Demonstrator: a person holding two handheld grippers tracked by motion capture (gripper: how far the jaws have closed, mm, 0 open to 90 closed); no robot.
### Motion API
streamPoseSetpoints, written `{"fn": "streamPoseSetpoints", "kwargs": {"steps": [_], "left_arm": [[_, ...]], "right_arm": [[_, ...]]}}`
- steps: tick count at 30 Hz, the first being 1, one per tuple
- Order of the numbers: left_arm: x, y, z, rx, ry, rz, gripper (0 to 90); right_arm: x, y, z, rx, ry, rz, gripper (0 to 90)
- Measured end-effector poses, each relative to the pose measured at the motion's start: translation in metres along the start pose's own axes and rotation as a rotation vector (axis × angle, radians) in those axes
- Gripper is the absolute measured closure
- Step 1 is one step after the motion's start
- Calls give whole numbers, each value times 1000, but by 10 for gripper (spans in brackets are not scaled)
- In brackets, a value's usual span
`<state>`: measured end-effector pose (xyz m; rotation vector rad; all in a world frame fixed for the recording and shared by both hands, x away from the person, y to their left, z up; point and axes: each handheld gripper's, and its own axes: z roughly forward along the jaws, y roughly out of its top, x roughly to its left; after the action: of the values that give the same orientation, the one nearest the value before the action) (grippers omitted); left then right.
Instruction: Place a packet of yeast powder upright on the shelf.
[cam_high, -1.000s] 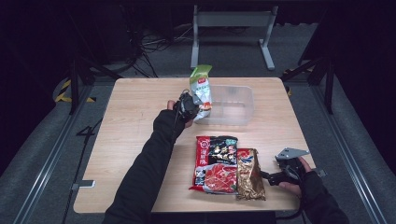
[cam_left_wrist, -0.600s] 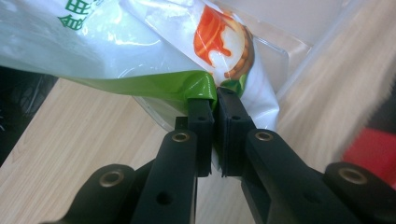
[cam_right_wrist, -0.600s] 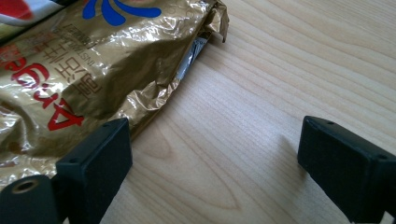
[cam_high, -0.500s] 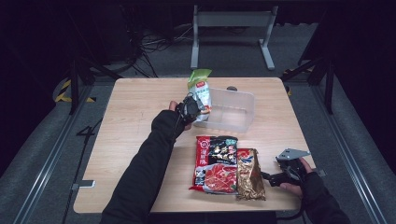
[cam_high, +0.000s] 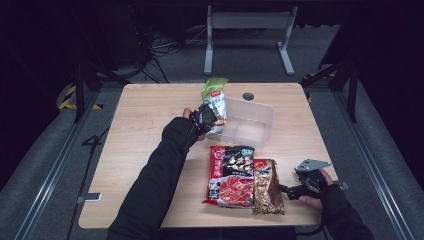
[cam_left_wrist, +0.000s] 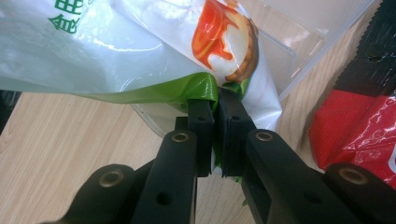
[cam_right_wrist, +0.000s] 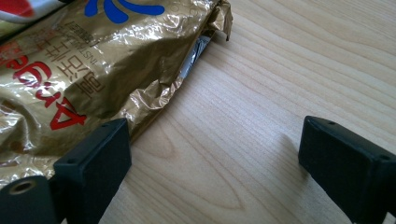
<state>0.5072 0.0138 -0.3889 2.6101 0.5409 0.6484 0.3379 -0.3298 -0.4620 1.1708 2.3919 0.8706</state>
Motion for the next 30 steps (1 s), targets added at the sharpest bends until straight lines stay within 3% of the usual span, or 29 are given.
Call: {"fn": "streamPoseSetpoints", "kwargs": {"steps": [3,8,9,10,11,12,13,14,15,17,19,22,24,25,27,30], "left_arm": [[1,-3,-1,-19,-6,-12,855],[8,-28,-8,-169,-99,-142,847],[10,-38,-14,-229,-135,-183,832],[10,-38,-14,-229,-135,-183,807],[11,-41,-16,-261,-149,-198,807],[13,-46,-21,-309,-170,-234,619],[14,-48,-24,-334,-158,-268,543],[17,-50,-29,-376,-162,-315,543],[24,-52,-34,-448,-191,-367,498],[38,-46,-40,-500,-183,-488,346],[53,-36,-38,-486,-199,-554,213],[66,-22,-26,-447,-200,-576,158],[73,-17,-14,-431,-264,-609,101],[74,-15,-9,-437,-271,-613,84],[76,-12,-2,-445,-286,-629,100],[75,-7,8,-438,-276,-626,122]], "right_arm": [[0,0,-1,-1,6,-2,100],[-5,0,-6,-42,-2,25,101],[-6,0,-8,-53,0,30,101],[-7,0,-9,-59,0,31,101],[-7,0,-9,-59,0,31,101],[-7,0,-10,-65,0,43,101],[-7,0,-10,-65,-1,41,101],[-7,0,-10,-65,-1,41,101],[-8,0,-10,-63,-5,35,101],[-7,1,-9,-57,-4,36,101],[-6,2,-7,-48,-8,29,102],[-6,3,-6,-46,-8,25,102],[-7,3,-7,-48,0,33,102],[-7,3,-6,-50,-1,37,102],[-7,4,-6,-55,3,32,102],[-8,3,-4,-48,4,24,102]]}}
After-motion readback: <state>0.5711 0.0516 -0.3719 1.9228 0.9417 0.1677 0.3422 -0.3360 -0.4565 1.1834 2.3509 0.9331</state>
